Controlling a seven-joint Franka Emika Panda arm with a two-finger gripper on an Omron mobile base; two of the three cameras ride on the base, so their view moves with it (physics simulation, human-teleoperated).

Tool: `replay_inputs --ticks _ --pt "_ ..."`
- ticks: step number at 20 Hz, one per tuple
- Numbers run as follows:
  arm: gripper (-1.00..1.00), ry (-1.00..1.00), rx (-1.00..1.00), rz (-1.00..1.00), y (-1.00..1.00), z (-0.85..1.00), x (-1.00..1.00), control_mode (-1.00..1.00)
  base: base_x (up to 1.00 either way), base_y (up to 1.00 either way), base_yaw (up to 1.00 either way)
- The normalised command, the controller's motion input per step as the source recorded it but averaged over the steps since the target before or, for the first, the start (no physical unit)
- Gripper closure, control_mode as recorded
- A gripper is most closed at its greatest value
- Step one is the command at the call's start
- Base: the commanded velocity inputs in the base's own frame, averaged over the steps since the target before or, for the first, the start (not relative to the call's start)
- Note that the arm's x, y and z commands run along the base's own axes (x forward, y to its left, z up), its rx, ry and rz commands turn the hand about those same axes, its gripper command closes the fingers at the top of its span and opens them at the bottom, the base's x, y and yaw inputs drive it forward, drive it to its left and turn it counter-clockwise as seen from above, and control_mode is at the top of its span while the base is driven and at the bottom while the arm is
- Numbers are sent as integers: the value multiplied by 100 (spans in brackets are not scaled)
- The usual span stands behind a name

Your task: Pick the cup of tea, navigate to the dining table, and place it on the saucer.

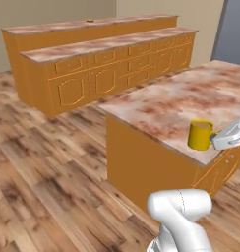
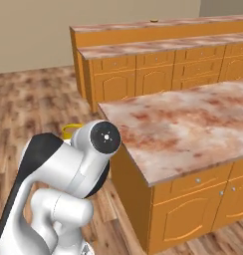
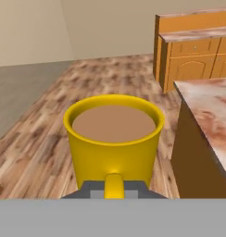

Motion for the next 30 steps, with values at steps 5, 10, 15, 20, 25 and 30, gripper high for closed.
replay_inputs --ticks 5,10,15,20,25,30 --pt "100 0 0 0 0 0 0 100 99 100 -5" --pt "100 0 0 0 0 0 0 100 100 100 -6" --pt "100 0 0 0 0 0 0 100 100 100 -5" --pt "100 0 0 0 0 0 0 100 100 100 -4" --pt "100 0 0 0 0 0 0 100 100 100 -4" --pt "100 0 0 0 0 0 0 100 100 100 -5"
